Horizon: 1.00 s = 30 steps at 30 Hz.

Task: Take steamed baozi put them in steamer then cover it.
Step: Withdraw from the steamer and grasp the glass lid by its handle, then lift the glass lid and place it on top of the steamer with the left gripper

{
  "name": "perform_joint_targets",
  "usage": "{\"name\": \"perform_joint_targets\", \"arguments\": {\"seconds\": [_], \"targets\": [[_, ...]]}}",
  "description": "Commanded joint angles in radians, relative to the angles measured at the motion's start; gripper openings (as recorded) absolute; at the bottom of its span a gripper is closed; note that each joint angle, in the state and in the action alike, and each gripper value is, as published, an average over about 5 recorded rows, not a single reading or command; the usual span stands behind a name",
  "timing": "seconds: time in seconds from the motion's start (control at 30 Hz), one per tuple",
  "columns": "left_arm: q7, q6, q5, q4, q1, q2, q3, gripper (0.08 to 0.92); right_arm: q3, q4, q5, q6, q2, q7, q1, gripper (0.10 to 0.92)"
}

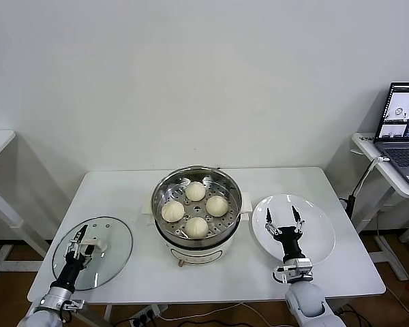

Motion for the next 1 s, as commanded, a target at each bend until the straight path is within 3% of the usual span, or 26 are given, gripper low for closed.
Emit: {"name": "perform_joint_targets", "arguments": {"seconds": [0.03,0.67,0.83,1.0], "targets": [[0.023,0.006,-0.001,0.028,-0.012,0.002,0.004,0.748,0.001,0.006,-0.004,0.000,0.000,0.001,-0.001,0.823],[0.042,-0.011,-0.036,0.080,-0.038,0.010,0.001,0.214,-0.004,0.018,-0.025,0.000,0.013,0.002,-0.006,0.823],[0.063,0.001,-0.095,-0.056,0.005,0.022,-0.025,0.189,-0.003,0.021,-0.030,0.003,0.014,0.001,-0.010,0.823],[0.123,0.092,-0.226,-0.329,0.061,0.047,-0.065,0.189,-0.002,0.028,-0.033,0.004,0.015,0.002,-0.014,0.823]]}}
